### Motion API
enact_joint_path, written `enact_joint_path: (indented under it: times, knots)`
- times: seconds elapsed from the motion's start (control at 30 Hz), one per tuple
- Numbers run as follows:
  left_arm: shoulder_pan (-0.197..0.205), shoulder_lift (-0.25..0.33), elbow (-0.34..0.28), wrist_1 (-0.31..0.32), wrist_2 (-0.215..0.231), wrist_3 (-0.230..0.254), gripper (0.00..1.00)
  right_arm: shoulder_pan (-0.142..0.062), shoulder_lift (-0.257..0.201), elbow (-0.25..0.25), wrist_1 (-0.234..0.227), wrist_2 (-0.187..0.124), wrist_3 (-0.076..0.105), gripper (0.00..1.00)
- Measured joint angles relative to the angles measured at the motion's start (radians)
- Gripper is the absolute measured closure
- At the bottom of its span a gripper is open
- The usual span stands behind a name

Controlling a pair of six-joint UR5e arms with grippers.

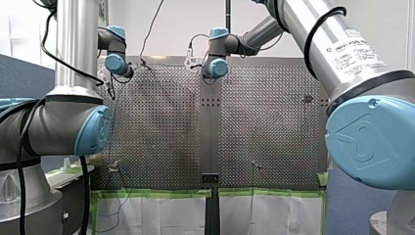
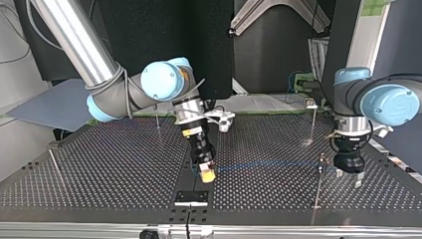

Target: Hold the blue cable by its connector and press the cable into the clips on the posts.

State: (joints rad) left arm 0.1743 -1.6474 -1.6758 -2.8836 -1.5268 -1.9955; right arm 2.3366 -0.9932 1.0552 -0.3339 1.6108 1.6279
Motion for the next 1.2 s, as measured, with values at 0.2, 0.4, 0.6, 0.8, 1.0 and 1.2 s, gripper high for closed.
enact_joint_path:
  times: [0.2, 0.4, 0.6, 0.8, 1.0, 1.2]
  knots:
    - [0.005, 0.051, -0.061, -0.064, 0.063, -0.031, 0.0, 0.002, 0.0, 0.0, 0.005, 0.0, 0.0, 1.0]
    - [0.011, 0.107, -0.117, -0.092, 0.121, -0.075, 0.0, 0.004, 0.0, 0.0, 0.006, 0.0, 0.0, 1.0]
    - [0.01, 0.162, -0.137, -0.11, 0.172, -0.095, 0.0, 0.005, 0.0, 0.0, 0.01, 0.0, 0.0, 1.0]
    - [0.013, 0.213, -0.138, -0.124, 0.194, -0.105, 0.0, 0.005, 0.0, 0.0, 0.014, 0.001, 0.0, 1.0]
    - [0.014, 0.266, -0.139, -0.159, 0.2, -0.09, 0.0, 0.007, 0.0, 0.001, 0.015, 0.003, 0.0, 1.0]
    - [0.009, 0.284, -0.139, -0.213, 0.194, -0.036, 0.0, 0.007, 0.0, 0.0, 0.02, 0.003, 0.0, 1.0]
